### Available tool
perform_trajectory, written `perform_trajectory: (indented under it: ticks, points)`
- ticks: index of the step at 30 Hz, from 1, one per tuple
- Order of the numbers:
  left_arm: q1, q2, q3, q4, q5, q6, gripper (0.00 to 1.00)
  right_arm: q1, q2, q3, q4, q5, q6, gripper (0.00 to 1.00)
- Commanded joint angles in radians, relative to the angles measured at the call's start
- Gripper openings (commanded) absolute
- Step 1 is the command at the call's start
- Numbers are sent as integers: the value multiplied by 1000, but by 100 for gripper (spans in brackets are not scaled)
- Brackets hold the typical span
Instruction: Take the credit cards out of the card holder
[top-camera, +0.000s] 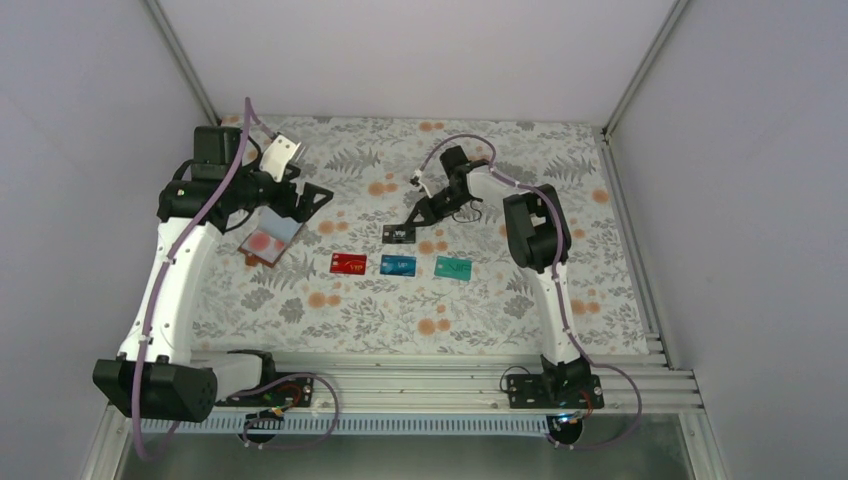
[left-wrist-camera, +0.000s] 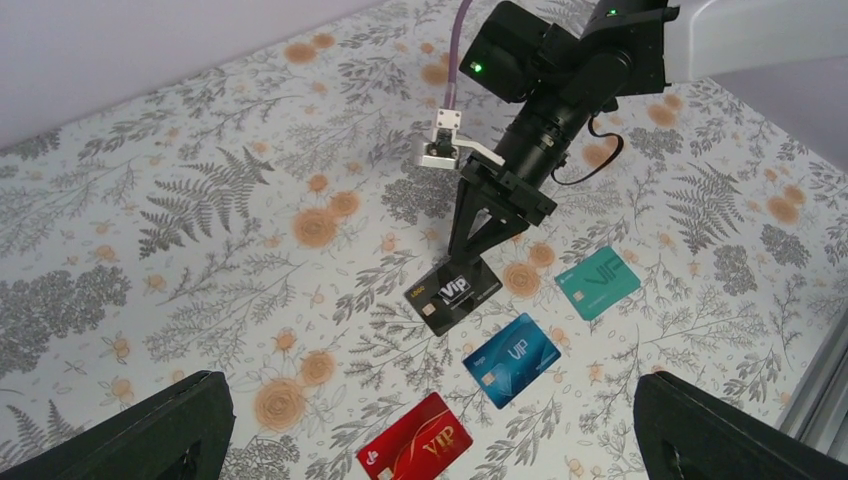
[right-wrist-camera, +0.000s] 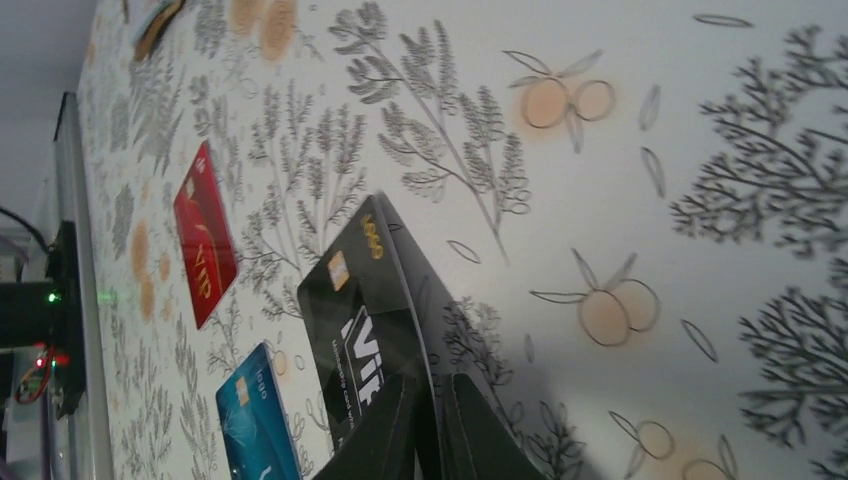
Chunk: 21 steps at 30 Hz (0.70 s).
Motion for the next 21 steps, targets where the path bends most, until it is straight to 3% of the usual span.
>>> perform_trajectory:
  ticks: [1, 5, 11, 15, 17, 21]
  points:
    - [9, -5, -9, 5, 24, 11, 100, -4, 22, 11, -17, 85, 4, 15]
    - [9, -4, -9, 1, 33, 13, 100, -4, 17, 18, -4, 102, 13, 30]
    - [19, -1, -27, 3, 26, 16, 100, -3, -23, 38, 4, 231, 42, 39]
    - [45, 17, -75, 11, -152, 29, 100, 10, -96, 48, 20, 362, 72, 41]
    - [96, 48, -101, 0, -258, 72, 100, 28, -152, 36, 34, 416, 85, 43]
    - [318, 149, -122, -18, -304, 200, 100, 80, -261, -8, 50, 523, 94, 44]
